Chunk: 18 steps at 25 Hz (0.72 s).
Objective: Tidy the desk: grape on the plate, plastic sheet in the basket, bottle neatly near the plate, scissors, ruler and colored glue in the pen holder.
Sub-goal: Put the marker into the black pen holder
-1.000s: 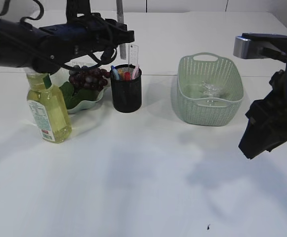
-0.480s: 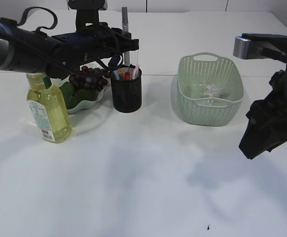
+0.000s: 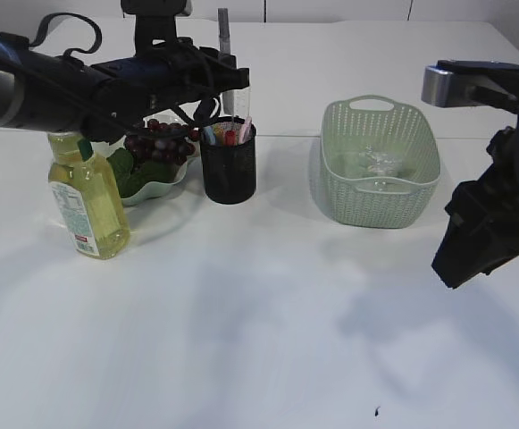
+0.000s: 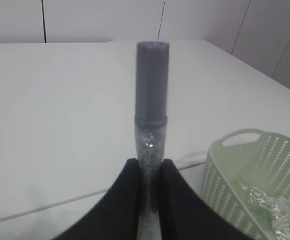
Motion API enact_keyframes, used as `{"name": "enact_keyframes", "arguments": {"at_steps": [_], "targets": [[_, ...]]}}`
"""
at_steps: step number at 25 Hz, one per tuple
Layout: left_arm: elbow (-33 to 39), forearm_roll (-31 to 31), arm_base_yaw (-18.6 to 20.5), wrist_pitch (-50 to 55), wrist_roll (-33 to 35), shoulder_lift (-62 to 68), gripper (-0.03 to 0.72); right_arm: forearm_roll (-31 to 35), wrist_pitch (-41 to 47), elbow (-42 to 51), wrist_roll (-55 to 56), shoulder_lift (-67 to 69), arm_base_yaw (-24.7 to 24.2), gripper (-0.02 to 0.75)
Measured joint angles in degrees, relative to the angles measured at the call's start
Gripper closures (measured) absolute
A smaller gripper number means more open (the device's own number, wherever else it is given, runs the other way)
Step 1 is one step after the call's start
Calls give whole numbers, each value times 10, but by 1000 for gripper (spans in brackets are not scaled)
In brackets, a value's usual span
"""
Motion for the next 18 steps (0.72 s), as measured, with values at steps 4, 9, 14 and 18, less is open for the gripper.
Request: {"name": "enact_keyframes", "arguments": {"at_steps": [4, 9, 14, 18], "targets": [[0, 1, 3, -13, 1, 8, 622, 0, 0, 0, 0, 0, 0, 374], [0, 1, 4, -18, 1, 16, 617, 0, 0, 0, 0, 0, 0, 374], [0, 5, 5, -19, 1, 16, 612, 0, 0, 0, 0, 0, 0, 374], [0, 23, 5, -21, 1, 16, 592, 0, 0, 0, 0, 0, 0, 374]]}}
